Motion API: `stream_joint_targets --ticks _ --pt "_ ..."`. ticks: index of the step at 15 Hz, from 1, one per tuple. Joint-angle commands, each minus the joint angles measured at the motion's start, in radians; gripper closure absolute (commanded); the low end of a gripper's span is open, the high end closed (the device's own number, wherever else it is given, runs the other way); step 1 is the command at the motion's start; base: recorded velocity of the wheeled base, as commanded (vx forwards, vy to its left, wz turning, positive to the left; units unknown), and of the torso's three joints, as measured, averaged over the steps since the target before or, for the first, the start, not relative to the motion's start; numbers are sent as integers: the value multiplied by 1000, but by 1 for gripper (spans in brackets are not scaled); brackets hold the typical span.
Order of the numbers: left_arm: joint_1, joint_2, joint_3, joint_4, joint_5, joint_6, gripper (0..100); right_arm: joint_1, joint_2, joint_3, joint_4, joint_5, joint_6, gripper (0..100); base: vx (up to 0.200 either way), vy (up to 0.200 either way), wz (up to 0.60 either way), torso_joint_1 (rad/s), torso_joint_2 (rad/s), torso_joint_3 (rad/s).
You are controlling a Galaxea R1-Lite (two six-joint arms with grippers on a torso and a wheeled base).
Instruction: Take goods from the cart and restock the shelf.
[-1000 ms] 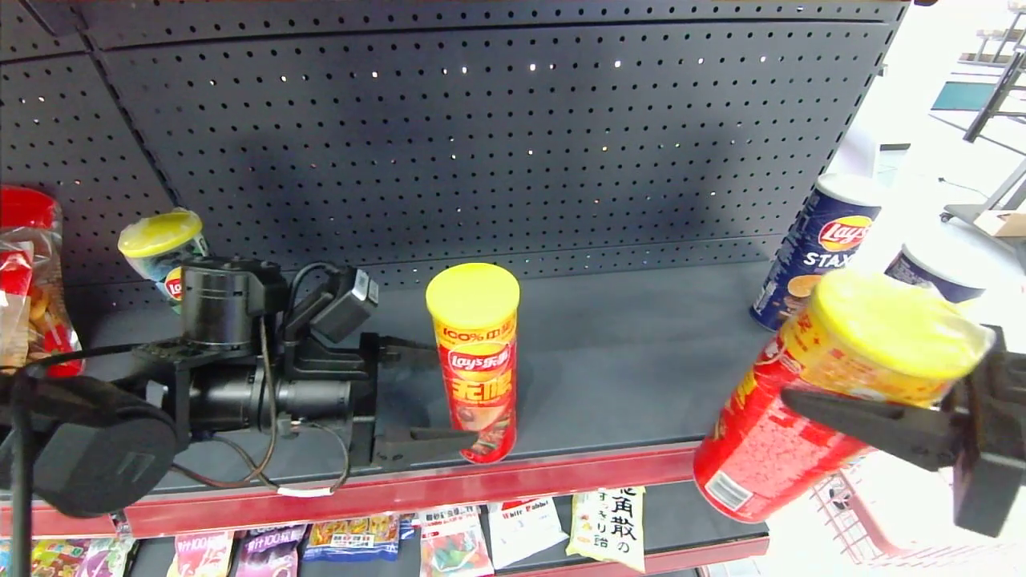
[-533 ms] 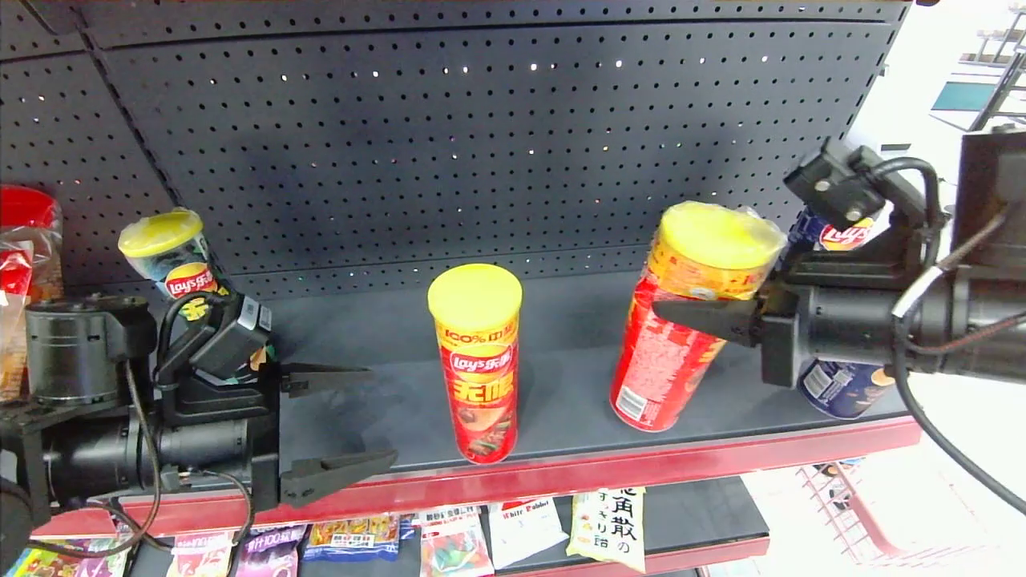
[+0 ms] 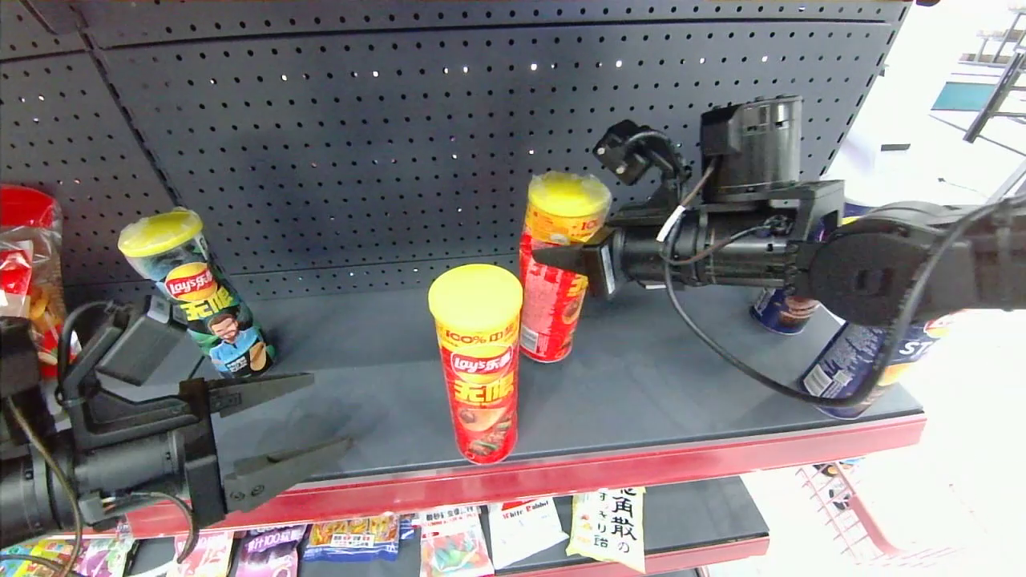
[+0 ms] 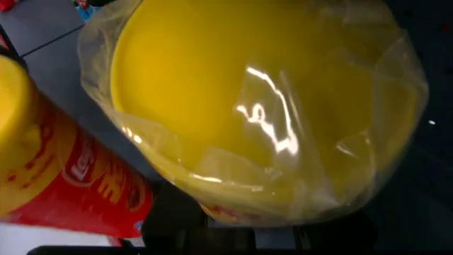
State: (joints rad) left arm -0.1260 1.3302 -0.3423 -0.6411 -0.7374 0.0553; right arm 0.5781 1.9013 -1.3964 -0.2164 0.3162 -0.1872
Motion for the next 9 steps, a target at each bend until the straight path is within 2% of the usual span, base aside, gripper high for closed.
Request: stream_joint_targets --ticks 1,5,9 --pt "3 -66 28 1 21 -9 0 16 104 -56 2 4 0 100 0 0 0 0 0 0" --pt "2 -63 48 3 23 -12 0 17 171 -144 9 4 3 100 0 0 0 0 0 0" --pt "0 -66 59 3 23 -11 0 19 176 -148 11 4 3 100 0 0 0 0 0 0"
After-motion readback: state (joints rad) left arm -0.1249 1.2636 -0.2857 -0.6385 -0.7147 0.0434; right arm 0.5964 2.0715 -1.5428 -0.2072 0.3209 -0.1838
